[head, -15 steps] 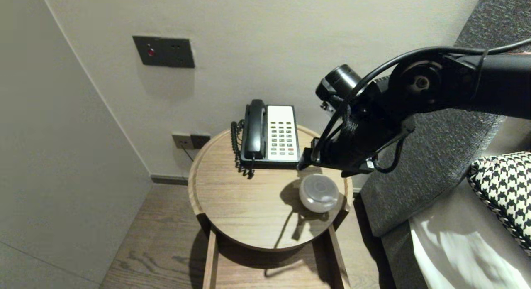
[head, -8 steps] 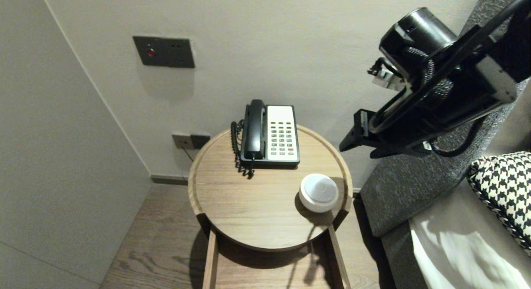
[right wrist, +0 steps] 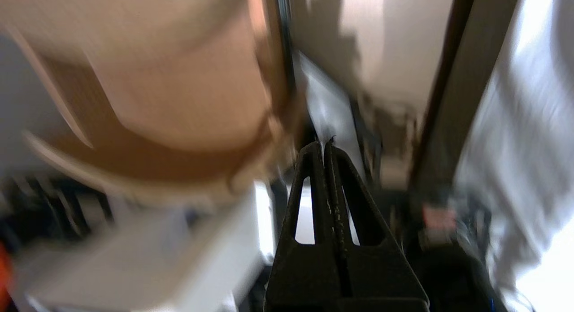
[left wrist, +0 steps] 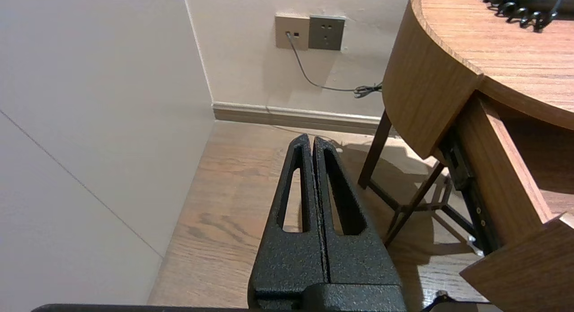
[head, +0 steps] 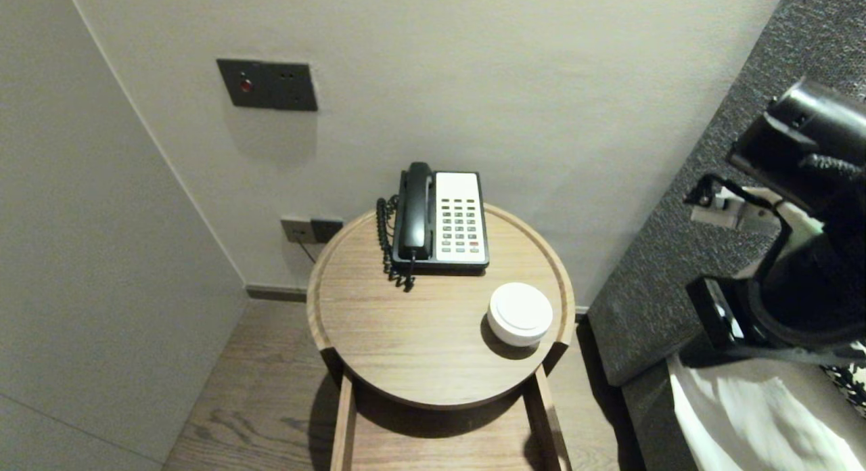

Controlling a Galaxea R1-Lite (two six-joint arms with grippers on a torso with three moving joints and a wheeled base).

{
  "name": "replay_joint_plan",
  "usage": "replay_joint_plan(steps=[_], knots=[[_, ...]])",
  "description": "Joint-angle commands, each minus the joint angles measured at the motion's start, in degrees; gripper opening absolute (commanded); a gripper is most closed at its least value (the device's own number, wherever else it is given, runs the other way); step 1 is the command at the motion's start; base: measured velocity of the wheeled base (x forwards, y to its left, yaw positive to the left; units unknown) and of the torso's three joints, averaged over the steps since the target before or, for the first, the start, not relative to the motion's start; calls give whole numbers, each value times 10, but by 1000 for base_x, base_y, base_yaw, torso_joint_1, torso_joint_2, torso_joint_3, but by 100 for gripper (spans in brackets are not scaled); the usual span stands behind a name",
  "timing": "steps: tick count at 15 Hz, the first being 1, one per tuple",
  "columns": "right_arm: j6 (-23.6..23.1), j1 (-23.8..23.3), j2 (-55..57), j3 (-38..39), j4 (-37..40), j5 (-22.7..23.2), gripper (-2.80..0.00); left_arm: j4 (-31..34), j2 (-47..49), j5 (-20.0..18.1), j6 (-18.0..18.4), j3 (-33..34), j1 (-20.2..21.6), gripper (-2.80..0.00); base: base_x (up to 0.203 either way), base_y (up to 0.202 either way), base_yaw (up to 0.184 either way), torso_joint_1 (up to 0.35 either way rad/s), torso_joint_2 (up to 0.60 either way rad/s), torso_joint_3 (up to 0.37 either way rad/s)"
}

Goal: Close the nightstand drawer

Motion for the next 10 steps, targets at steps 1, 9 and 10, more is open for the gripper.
replay_joint_plan(steps=[1,9,10], knots=[[0,11,-63,115,1,24,-280,0,-1,0,0,0,0,-280,0,0,0,0,0,0],[2,114,-147,394,-141,91,-280,0,-1,0,0,0,0,-280,0,0,0,0,0,0],[1,121,-145,409,-160,94,-280,0,-1,0,0,0,0,-280,0,0,0,0,0,0]])
